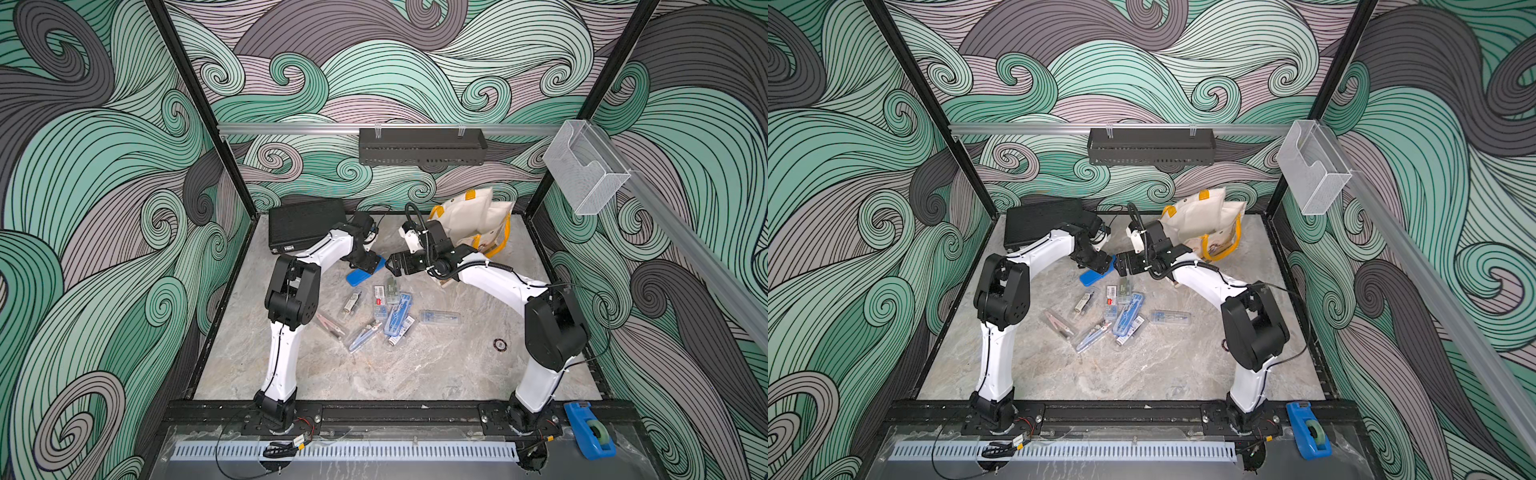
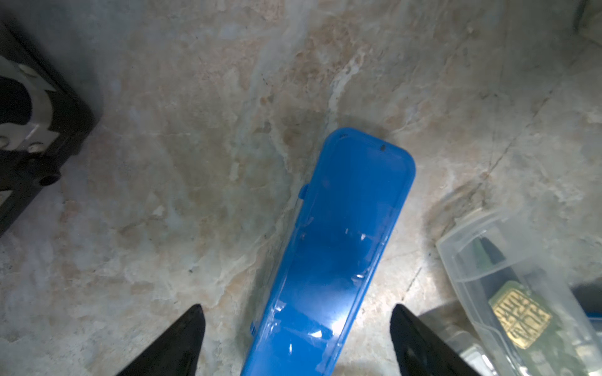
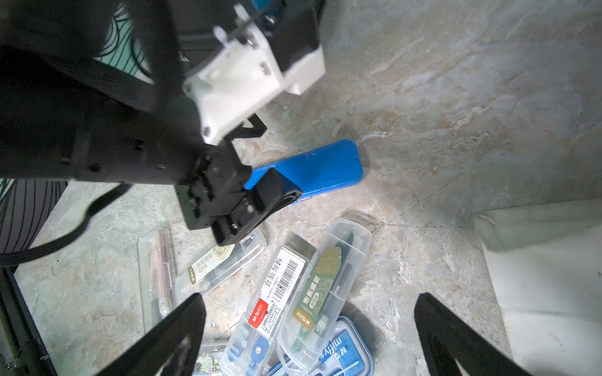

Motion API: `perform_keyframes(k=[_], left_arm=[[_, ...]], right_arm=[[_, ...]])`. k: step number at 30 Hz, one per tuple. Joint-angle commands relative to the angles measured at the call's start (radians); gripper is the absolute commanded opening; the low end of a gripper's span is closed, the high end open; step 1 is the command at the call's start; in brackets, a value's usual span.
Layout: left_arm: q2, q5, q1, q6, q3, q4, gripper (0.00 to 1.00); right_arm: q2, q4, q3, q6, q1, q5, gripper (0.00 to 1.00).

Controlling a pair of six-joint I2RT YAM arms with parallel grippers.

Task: Put the compass set into the canvas bag
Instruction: Pick up the compass set at the center of the board.

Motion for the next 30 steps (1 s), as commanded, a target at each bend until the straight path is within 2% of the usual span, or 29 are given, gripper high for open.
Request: perform_keyframes(k=[1, 14, 22, 30], left_arm=[[0.036, 0.002, -0.016, 0.046, 0.044, -0.079, 0.9], [0.105, -0.029, -0.031, 0.059, 0.11, -0.142, 0.82], [0.129, -0.036, -0.038, 0.061, 0.123, -0.156, 0.68], [0.148, -0.043, -0.037, 0.068, 0.132, -0.186, 0.69]], right_arm=[[-0.057, -0.01, 0.003, -0.009, -0.005, 0.024, 1.0], [-0.142, 0.022, -0.051, -0.008, 0.005, 0.06, 1.0], [-0.165, 0.037, -0.073, -0.008, 0.005, 0.072, 1.0], [-0.192, 0.055, -0.097, -0.004, 0.007, 0.081, 1.0]])
